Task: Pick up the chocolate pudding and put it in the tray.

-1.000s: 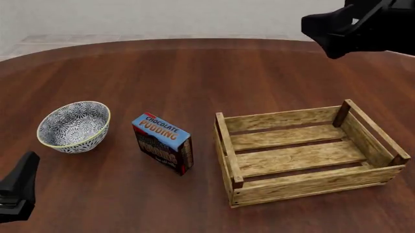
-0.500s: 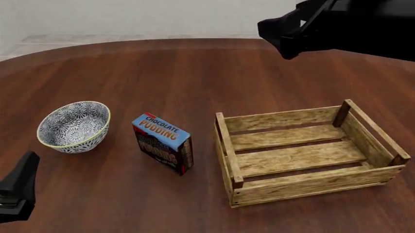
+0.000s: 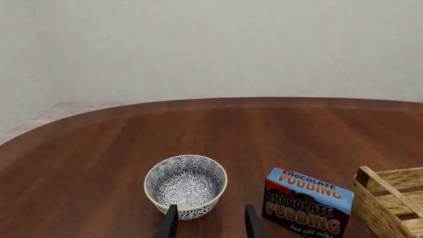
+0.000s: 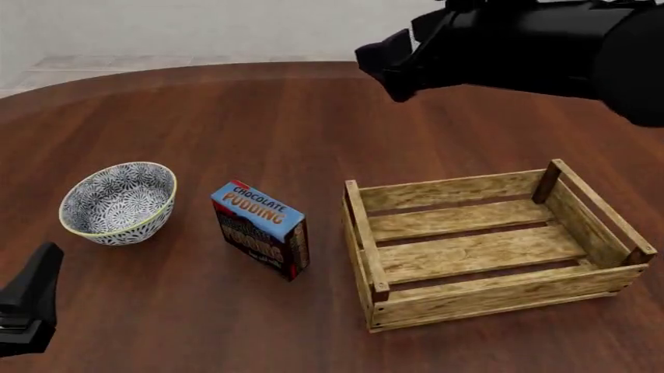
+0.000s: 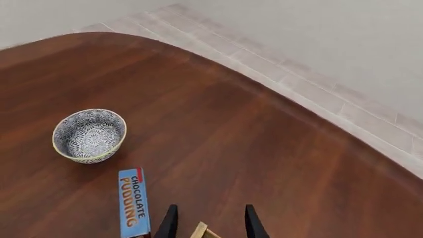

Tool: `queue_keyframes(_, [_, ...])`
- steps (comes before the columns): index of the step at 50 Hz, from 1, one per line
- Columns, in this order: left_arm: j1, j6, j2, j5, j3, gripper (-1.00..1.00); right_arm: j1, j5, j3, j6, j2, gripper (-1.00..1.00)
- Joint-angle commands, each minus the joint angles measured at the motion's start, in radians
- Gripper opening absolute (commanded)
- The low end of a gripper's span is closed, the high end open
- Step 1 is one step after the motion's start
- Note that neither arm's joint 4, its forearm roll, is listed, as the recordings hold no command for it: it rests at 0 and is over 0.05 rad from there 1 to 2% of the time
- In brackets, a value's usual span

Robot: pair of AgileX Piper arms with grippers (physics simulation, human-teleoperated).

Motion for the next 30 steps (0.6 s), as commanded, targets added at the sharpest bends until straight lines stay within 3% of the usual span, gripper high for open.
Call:
queue_keyframes(1, [0.000,0.000,0.000,0.000,0.000,1.00,0.036,-0.032,-0.014,-0.002,0.073,1.00])
queue_keyframes(30, [0.000,0.000,0.000,0.000,0.000,1.00,0.114,-0.089,-0.027,0.015,0.189,1.00])
